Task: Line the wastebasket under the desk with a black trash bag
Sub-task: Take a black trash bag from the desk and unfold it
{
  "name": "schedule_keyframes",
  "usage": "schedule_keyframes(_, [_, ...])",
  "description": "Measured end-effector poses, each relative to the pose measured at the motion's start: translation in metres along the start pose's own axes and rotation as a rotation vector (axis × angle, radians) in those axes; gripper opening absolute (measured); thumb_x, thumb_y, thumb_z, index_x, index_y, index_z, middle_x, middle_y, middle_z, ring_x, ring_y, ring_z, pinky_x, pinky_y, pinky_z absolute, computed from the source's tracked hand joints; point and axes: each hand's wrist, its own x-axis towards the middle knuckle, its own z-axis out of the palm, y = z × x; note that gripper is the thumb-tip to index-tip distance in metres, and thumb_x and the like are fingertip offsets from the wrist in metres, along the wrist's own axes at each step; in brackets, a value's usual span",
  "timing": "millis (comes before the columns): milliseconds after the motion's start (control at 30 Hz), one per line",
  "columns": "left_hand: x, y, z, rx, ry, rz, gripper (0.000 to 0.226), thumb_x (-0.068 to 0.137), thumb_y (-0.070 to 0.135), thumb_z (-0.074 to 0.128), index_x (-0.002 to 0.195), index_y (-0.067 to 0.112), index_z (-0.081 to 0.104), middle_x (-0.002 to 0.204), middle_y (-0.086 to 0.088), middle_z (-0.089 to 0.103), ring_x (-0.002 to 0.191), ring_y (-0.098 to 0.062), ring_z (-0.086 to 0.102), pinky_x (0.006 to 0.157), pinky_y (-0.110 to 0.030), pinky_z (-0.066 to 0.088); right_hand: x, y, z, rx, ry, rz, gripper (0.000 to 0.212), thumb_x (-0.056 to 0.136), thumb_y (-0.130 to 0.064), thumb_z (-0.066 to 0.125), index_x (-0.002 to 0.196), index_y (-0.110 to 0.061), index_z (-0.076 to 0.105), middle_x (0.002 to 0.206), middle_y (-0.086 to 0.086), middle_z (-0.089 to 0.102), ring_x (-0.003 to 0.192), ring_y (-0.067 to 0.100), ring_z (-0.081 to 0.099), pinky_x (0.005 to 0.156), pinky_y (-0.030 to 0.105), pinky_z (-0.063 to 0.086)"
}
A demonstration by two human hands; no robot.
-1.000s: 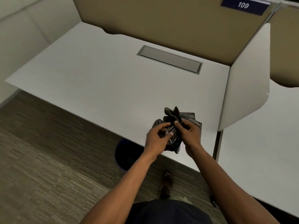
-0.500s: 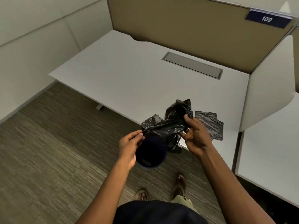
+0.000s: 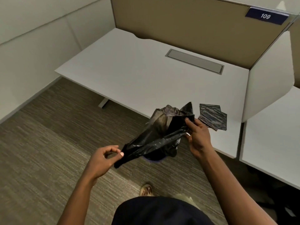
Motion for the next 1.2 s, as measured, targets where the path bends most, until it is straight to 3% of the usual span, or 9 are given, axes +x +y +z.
schedule_keyframes(100, [-0.01,0.009,-0.001,-0.148,-0.139,0.071,0.083,0.064,0.071,0.083,0.14,0.052,0.054,0.145,0.016,0.057,0.136,-0.003,0.052,0.114,-0.039,0.045,-0.015,0.016,0.01,-0.073,-0.146,0.09,0.021,0.103,-0.012,0.058,0.105,-0.009,0.079,0.103,0.011,0.079,0.102,0.027,0.07,0.083,0.04,0.053])
schedule_keyframes(200, [-0.008,0.034,0.03,-0.03,-0.253,0.115,0.106,0.062,0.069,0.086,0.154,0.049,0.036,0.144,0.015,0.055,0.132,-0.004,0.054,0.112,-0.038,0.047,-0.028,0.029,0.021,-0.189,-0.302,0.101,0.023,0.102,-0.015,0.061,0.112,-0.002,0.076,0.111,0.02,0.076,0.108,0.035,0.069,0.088,0.043,0.055])
schedule_keyframes(367, [0.002,0.037,0.065,0.114,0.0,0.131,0.039,0.083,0.016,0.082,0.121,0.018,0.075,0.112,0.004,0.079,0.109,-0.013,0.073,0.103,-0.038,0.056,-0.038,0.022,0.014,-0.369,-0.398,-0.088,0.019,0.095,-0.016,0.072,0.113,-0.012,0.078,0.111,0.012,0.079,0.11,0.033,0.074,0.096,0.045,0.06])
schedule_keyframes(533, [-0.009,0.025,0.051,-0.037,0.123,0.025,0.011,0.09,0.029,0.074,0.098,0.031,0.081,0.092,0.007,0.082,0.094,-0.014,0.077,0.092,-0.048,0.061,-0.043,0.009,-0.034,-0.623,-0.361,-0.242,0.051,0.08,-0.022,0.089,0.127,-0.033,0.072,0.123,-0.006,0.076,0.117,0.013,0.07,0.1,0.037,0.058])
schedule_keyframes(733, [-0.036,0.009,0.038,-0.078,0.297,-0.081,0.013,0.092,0.03,0.073,0.08,0.027,0.079,0.082,0.001,0.08,0.087,-0.022,0.076,0.079,-0.043,0.061,-0.057,0.011,-0.075,-0.696,-0.451,-0.262,0.072,0.08,-0.003,0.085,0.14,-0.032,0.058,0.12,0.0,0.073,0.108,0.008,0.074,0.092,0.024,0.059])
schedule_keyframes(833, [-0.056,-0.007,0.024,-0.16,0.385,-0.131,0.013,0.093,0.027,0.073,0.08,0.025,0.075,0.086,-0.002,0.078,0.085,-0.021,0.074,0.069,-0.032,0.055,-0.061,0.02,-0.095,-0.79,-0.37,-0.271,0.082,0.077,-0.01,0.089,0.148,-0.031,0.054,0.119,0.006,0.071,0.107,0.014,0.074,0.096,0.026,0.057])
schedule_keyframes(967, [-0.076,-0.032,0.005,-0.359,0.464,-0.193,0.007,0.088,0.013,0.073,0.086,0.017,0.078,0.087,-0.008,0.078,0.087,-0.028,0.073,0.075,-0.037,0.056,-0.071,0.03,-0.111,-0.798,-0.188,-0.257,0.068,0.079,-0.01,0.087,0.137,-0.03,0.058,0.107,0.003,0.068,0.097,0.013,0.07,0.092,0.027,0.057])
schedule_keyframes(1100, [-0.08,-0.047,0.002,-0.643,0.349,-0.273,0.027,0.087,0.004,0.065,0.11,0.012,0.078,0.101,-0.013,0.08,0.098,-0.032,0.076,0.082,-0.038,0.06,-0.085,0.044,-0.118,-0.937,-0.073,-0.259,0.059,0.087,0.002,0.073,0.132,-0.033,0.058,0.104,-0.004,0.07,0.094,0.011,0.071,0.092,0.041,0.062])
schedule_keyframes(1200, [-0.077,-0.04,0.021,-0.741,0.208,-0.336,0.035,0.098,-0.002,0.045,0.116,0.015,0.07,0.101,-0.014,0.075,0.091,-0.028,0.07,0.083,-0.04,0.056,-0.089,0.054,-0.12,-1.116,-0.264,-0.083,0.065,0.087,0.004,0.07,0.135,-0.038,0.056,0.107,-0.005,0.07,0.102,0.013,0.07,0.098,0.043,0.06])
